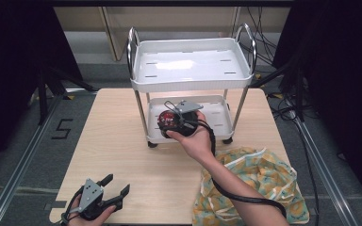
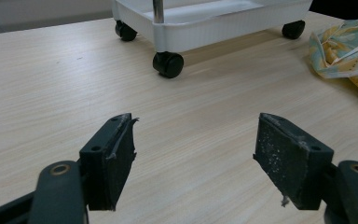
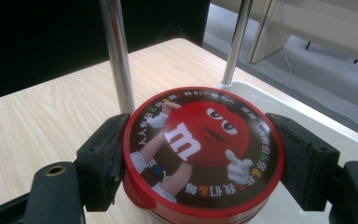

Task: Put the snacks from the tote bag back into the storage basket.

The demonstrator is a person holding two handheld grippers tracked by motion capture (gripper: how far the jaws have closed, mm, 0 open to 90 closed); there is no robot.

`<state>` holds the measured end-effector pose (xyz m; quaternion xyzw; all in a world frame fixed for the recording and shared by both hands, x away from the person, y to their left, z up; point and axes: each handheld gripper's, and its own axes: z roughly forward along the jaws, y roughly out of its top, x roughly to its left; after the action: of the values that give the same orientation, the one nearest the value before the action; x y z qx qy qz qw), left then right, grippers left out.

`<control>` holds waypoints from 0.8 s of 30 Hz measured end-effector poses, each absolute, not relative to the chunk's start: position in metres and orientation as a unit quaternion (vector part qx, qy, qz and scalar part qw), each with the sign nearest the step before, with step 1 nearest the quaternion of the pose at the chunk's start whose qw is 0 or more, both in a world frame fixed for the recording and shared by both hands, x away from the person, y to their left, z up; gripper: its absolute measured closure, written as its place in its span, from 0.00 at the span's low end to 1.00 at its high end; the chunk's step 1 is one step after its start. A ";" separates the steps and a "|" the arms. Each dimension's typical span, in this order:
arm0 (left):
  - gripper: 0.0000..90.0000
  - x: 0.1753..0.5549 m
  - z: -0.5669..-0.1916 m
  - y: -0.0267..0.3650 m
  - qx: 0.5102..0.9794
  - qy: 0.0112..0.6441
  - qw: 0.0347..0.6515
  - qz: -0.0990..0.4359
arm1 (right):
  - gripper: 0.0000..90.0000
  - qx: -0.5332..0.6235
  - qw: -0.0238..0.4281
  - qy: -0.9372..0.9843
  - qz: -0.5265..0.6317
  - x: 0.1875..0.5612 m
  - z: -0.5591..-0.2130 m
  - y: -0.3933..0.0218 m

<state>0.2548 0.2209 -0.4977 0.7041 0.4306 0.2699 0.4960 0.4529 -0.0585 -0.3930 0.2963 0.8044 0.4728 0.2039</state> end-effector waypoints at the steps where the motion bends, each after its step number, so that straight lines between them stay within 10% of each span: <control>1: 0.31 0.255 -0.498 0.221 0.705 0.431 0.495 0.270 | 0.30 0.298 0.198 0.804 0.475 0.453 -0.393 -0.058; 24: 0.31 0.255 -0.498 0.221 0.705 0.431 0.495 0.269 | 0.30 0.301 0.200 0.805 0.470 0.464 -0.399 -0.048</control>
<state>0.2550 0.2214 -0.4979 0.7048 0.4305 0.2693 0.4953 0.4644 -0.0477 -0.3987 0.3014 0.8053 0.4696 0.2003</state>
